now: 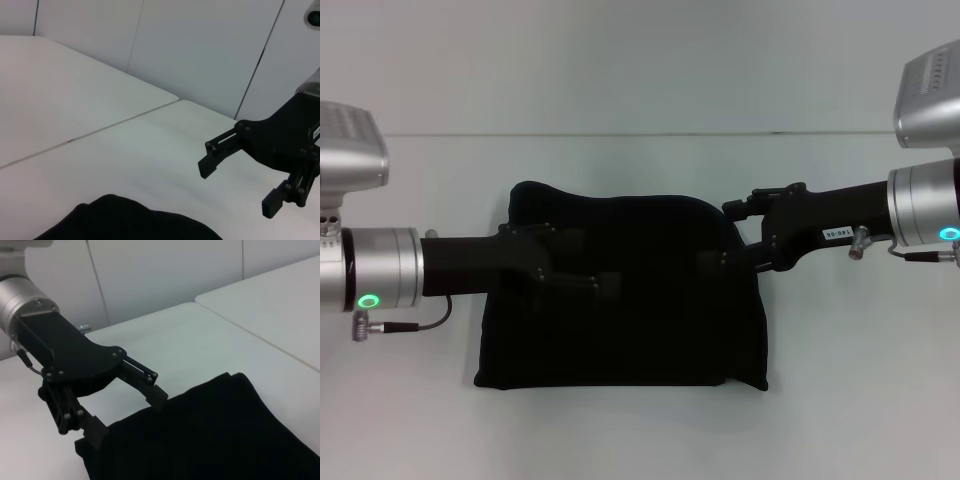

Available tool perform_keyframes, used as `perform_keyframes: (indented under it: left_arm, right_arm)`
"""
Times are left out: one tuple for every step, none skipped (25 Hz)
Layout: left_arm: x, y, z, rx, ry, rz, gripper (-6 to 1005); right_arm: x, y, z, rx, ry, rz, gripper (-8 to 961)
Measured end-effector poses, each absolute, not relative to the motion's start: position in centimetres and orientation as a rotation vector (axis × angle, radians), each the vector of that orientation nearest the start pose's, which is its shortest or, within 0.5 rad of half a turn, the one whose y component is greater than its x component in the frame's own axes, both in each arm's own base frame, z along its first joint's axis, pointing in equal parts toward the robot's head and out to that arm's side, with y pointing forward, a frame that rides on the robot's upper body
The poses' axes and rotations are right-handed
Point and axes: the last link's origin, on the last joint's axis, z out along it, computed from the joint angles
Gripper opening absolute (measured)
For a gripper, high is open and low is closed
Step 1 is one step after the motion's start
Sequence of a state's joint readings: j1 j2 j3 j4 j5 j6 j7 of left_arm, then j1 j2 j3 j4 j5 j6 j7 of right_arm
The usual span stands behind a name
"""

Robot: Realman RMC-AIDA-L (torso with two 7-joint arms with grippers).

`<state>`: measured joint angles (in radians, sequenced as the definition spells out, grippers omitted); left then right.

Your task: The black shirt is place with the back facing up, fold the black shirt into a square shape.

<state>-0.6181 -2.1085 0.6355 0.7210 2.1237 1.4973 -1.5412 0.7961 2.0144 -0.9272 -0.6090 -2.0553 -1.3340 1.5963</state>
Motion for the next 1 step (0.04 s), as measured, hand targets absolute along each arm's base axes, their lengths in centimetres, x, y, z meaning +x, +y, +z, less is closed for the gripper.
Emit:
perform_keyframes:
  left_arm:
    - [-24.12, 35.81, -0.19, -2.713, -0.722, -0.604, 945]
  right_arm:
    - [19.41, 40.42, -1.44, -2.844, 0.52, 0.361, 946]
